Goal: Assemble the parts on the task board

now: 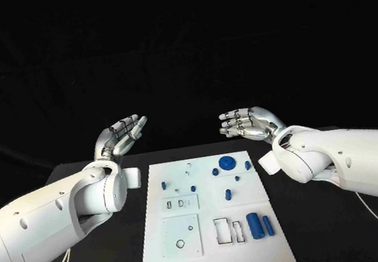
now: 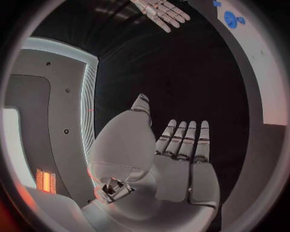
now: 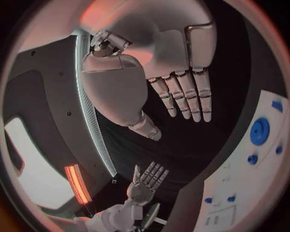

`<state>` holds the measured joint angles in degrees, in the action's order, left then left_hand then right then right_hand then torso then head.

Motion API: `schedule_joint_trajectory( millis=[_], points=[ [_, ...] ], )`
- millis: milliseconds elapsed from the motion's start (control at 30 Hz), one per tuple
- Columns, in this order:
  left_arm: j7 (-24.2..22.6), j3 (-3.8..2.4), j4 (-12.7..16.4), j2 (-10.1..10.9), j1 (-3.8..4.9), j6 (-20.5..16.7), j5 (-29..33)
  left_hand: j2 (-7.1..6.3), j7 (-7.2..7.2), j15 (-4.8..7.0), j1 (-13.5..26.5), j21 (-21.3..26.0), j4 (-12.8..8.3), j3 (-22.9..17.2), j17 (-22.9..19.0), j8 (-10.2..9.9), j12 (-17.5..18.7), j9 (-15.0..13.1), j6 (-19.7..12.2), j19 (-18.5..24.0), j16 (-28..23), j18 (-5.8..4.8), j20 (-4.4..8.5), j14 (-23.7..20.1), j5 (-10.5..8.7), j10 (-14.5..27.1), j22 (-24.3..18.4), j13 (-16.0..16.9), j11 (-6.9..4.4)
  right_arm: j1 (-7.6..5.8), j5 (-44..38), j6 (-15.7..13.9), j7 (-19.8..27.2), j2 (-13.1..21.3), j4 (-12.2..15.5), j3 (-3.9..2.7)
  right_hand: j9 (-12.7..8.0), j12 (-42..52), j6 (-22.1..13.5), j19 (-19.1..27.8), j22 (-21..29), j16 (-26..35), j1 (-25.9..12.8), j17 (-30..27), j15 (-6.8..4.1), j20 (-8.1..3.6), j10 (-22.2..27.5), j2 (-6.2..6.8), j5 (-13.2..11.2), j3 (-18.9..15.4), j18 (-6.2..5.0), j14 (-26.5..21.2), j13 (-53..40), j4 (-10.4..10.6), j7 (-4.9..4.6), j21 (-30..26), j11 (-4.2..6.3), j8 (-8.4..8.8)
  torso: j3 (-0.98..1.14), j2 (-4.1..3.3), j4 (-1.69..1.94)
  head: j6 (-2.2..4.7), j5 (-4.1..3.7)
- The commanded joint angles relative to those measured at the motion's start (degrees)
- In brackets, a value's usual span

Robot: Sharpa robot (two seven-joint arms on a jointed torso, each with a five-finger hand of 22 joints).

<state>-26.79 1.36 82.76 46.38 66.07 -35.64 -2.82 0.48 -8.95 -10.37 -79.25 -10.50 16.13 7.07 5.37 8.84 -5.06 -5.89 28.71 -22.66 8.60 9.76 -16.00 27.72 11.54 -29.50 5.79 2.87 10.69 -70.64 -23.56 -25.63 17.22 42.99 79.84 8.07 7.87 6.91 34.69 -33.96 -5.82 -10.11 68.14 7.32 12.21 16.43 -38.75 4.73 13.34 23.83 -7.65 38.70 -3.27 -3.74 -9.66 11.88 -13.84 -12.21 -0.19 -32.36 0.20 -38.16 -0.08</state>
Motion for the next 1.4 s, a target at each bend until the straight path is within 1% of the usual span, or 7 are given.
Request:
schedule_joint_trajectory(
  millis=[33,267,567,733,900,1100,1400],
  points=[
    [0.3,-0.03,1.1,0.2,0.08,3.3,-3.2,1.77,-4.29,0.82,-7.4,-6.5,-0.6,2.6,4.3,6.6,-2.9,-3.8,17.2,-17.6,6.3,0.75,0.06,21.7,2.09,-22.8,1.7,1.1,0.39,-0.32,-16.6,-2.4,-2.9,-0.2,0.0,-0.02,2.6,1.0,13.2,-12.1,-0.1,-2.7,3.2,2.6,-2.73,-0.51,-15.5,1.1,0.5,2.8,-2.82,14.5,-0.6,-4.9,-4.18,2.5,2.57,-4.0,0.1,-0.59,0.2,-0.42,-0.18],
    [1.7,-0.05,4.3,2.6,0.28,5.6,-6.7,2.32,-2.71,2.4,-10.5,-6.6,-0.1,4.7,7.0,7.1,-1.9,-5.1,20.4,-23.9,6.8,0.78,1.61,27.3,2.23,-28.7,0.7,1.3,-0.74,-1.63,-28.2,-1.0,-7.3,0.1,-0.5,-0.1,4.1,-0.2,16.9,-16.7,0.0,-3.1,2.2,5.1,-4.56,-2.2,-21.1,2.38,0.5,4.9,-2.88,20.0,-0.8,-6.4,-2.62,3.2,4.22,-4.35,0.55,-2.17,0.98,-0.6,-0.8],
    [2.7,-0.3,10.6,6.7,0.45,8.2,-7.7,2.2,-2.62,2.68,-10.7,-6.4,0.2,6.1,8.0,6.8,-1.1,-5.6,20.8,-25.4,6.5,0.75,1.95,28.2,2.12,-29.8,0.2,1.3,-0.95,-3.48,-46.3,6.0,-15.9,-0.1,-0.3,-0.3,6.8,-1.3,18.7,-23.5,-1.7,-5.6,0.3,10.5,-6.91,-4.72,-25.0,4.76,0.3,3.9,-2.83,26.4,-1.8,-6.4,-1.38,6.9,5.71,-4.6,1.23,-4.5,1.86,-0.96,-1.79],
    [2.8,-0.72,14.3,8.8,0.47,9.6,-7.5,2.0,-2.92,2.51,-9.9,-5.9,0.3,7.6,8.5,6.4,-0.2,-5.9,20.4,-25.6,5.9,0.66,1.9,27.8,1.92,-29.5,-0.2,1.2,-0.74,-4.27,-55.7,9.3,-19.9,-0.4,0.4,-0.35,8.9,-1.4,18.8,-29.6,-5.5,-12.5,0.6,18.2,-9.56,-7.58,-26.0,5.9,1.6,2.6,-2.8,34.4,-3.7,-6.7,-0.48,13.2,7.08,-4.14,1.53,-6.13,2.46,-0.72,-2.52],
    [3.5,-1.15,16.6,9.7,0.49,9.5,-7.4,2.14,-3.06,2.42,-9.6,-5.7,0.2,8.2,8.7,6.2,0.2,-6.0,20.2,-25.8,5.7,0.65,1.85,27.6,1.61,-29.3,-0.4,1.2,-0.58,-4.55,-60.4,11.8,-22.9,-1.3,0.1,-0.36,10.7,-1.4,18.5,-30.9,-10.5,-21.5,0.5,26.8,-10.51,-8.9,-24.9,5.82,0.8,1.5,-2.48,36.2,-5.9,-6.3,-0.38,20.0,7.39,-3.1,1.74,-7.18,3.01,-0.82,-2.98],
    [3.9,-1.65,18.6,10.6,0.71,9.2,-7.4,2.26,-3.15,2.37,-9.5,-5.6,0.2,8.5,8.9,6.0,0.5,-6.1,20.0,-26.0,5.5,0.65,1.82,27.6,1.21,-29.2,-0.5,1.2,-0.51,-4.52,-63.3,13.4,-25.0,-2.3,-0.8,-0.35,13.1,-1.6,18.8,-31.3,-20.8,-36.8,0.1,37.3,-11.07,-9.57,-23.8,6.03,0.8,2.5,-2.37,39.7,-8.3,-5.2,-0.08,32.4,7.71,-1.82,2.04,-8.43,3.61,-0.91,-3.53],
    [4.2,-1.85,19.8,11.2,1.25,9.3,-7.4,2.31,-3.23,2.36,-9.5,-5.5,0.2,8.7,9.0,6.0,0.7,-6.2,20.0,-26.0,5.4,0.65,1.81,27.5,1.14,-29.1,-0.5,1.2,-0.52,-4.14,-65.9,15.2,-26.1,-3.1,-1.4,-0.33,15.2,-2.0,19.2,-38.7,-49.2,-58.4,0.1,55.2,-10.94,-9.24,-23.2,6.6,1.0,3.4,1.05,45.0,-9.5,-4.1,-0.03,55.2,7.67,-0.97,2.31,-9.2,4.15,-0.79,-3.79]
  ],
)
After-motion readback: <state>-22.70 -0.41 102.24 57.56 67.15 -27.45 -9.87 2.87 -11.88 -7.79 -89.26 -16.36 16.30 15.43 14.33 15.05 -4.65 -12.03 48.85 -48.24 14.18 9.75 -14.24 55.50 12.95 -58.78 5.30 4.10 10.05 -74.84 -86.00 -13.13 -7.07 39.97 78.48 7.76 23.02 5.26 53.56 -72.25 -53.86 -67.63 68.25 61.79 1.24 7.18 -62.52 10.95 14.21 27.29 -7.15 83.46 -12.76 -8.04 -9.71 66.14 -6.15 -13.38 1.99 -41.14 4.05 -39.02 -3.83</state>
